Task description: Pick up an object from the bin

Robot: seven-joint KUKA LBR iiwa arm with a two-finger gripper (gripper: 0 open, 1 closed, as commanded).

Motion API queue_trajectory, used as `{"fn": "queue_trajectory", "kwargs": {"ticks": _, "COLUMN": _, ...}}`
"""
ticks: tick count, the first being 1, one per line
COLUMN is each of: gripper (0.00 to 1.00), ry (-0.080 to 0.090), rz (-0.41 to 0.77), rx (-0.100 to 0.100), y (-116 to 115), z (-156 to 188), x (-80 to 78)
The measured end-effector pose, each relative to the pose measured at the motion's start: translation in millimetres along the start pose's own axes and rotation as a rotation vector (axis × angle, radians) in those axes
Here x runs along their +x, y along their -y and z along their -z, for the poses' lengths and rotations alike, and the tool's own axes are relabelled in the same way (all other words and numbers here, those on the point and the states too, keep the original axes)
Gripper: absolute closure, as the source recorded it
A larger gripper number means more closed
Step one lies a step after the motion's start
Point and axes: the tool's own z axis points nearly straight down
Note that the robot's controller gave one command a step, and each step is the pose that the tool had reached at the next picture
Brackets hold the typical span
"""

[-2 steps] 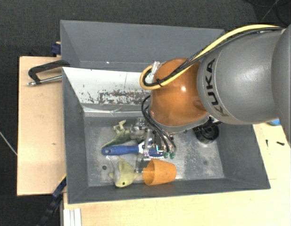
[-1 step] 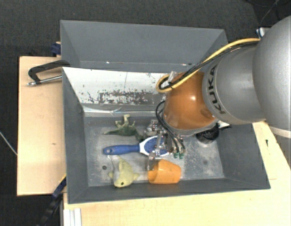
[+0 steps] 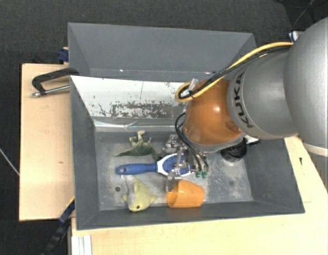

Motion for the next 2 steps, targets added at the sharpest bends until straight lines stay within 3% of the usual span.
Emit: {"fn": "queue_trajectory", "kwargs": {"ticks": 2, "gripper": 0.00, "ry": -0.004, "rz": -0.001, "rx": 0.002, "y": -1.3, "z": 1.3, "x": -1.2}}
